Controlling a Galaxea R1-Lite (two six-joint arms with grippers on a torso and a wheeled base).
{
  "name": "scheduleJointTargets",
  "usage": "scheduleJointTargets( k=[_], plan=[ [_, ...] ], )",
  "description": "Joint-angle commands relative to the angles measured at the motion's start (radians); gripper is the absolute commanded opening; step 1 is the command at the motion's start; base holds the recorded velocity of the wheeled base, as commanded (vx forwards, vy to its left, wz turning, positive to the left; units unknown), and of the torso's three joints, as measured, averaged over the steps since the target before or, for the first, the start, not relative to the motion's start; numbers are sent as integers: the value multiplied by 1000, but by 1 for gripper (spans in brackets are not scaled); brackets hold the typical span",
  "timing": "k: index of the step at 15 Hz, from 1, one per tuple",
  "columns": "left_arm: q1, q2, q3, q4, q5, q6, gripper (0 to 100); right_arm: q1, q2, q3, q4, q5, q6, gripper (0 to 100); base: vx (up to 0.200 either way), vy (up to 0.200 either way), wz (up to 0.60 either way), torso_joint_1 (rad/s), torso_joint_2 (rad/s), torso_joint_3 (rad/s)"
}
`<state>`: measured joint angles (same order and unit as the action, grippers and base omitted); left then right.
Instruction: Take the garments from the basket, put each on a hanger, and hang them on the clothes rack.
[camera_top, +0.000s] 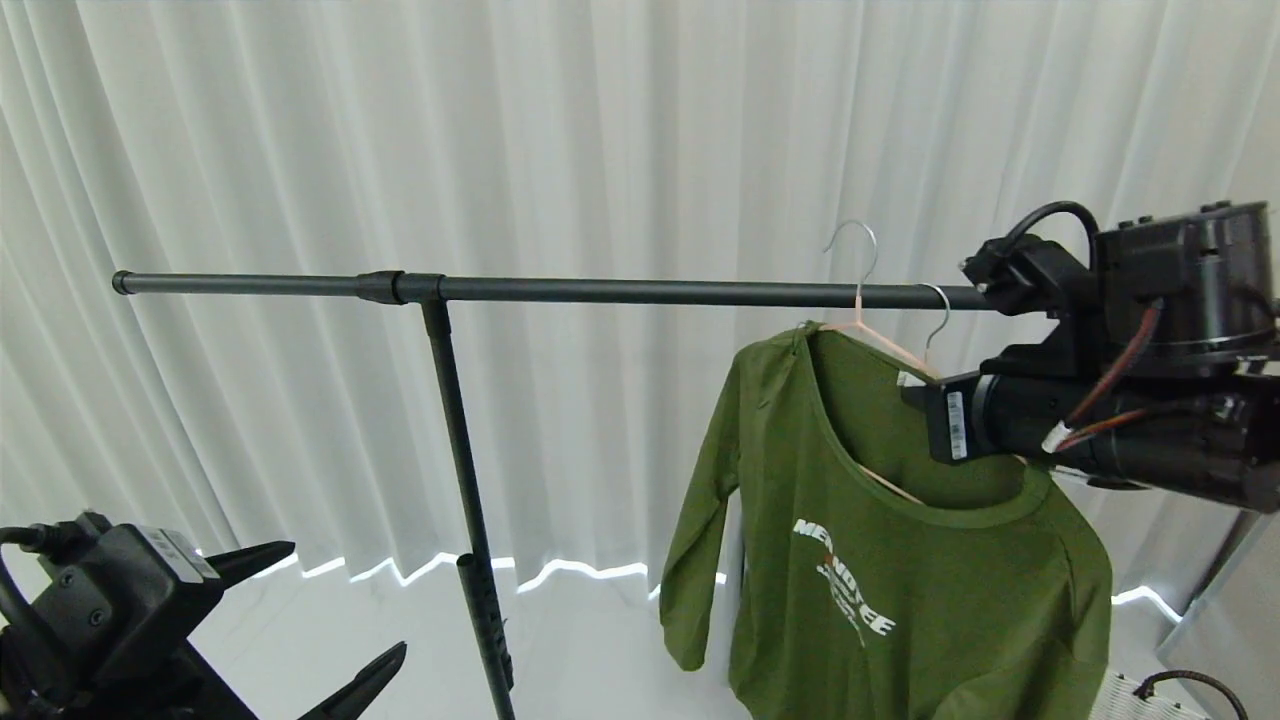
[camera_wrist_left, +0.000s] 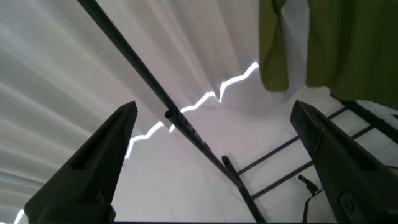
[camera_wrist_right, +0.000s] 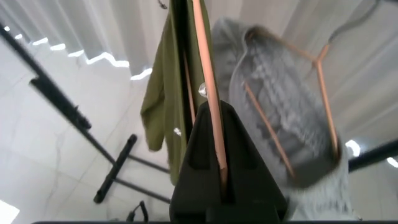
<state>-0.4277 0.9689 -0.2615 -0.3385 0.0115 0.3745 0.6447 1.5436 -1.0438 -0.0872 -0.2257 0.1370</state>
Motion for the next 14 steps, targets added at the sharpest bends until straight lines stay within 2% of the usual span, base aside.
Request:
scheduleJointTargets(
  k=[1,2,7,14],
  plan=[
    [0,-13,7,0,1,0,100,-40,141,-107,0,3,-4,0,0,0,0,0,0,0],
    [0,-12,13,0,1,-2,100,-49,191,-147,3,2,-4,0,0,0,0,0,0,0],
    [0,-12,19,0,1,-2,100,-48,265,-153,-2,0,-2,0,0,0,0,0,0,0],
    [0,-21,28,0,1,0,100,-46,260,-150,6,-1,0,0,0,0,0,0,0,0]
  ],
)
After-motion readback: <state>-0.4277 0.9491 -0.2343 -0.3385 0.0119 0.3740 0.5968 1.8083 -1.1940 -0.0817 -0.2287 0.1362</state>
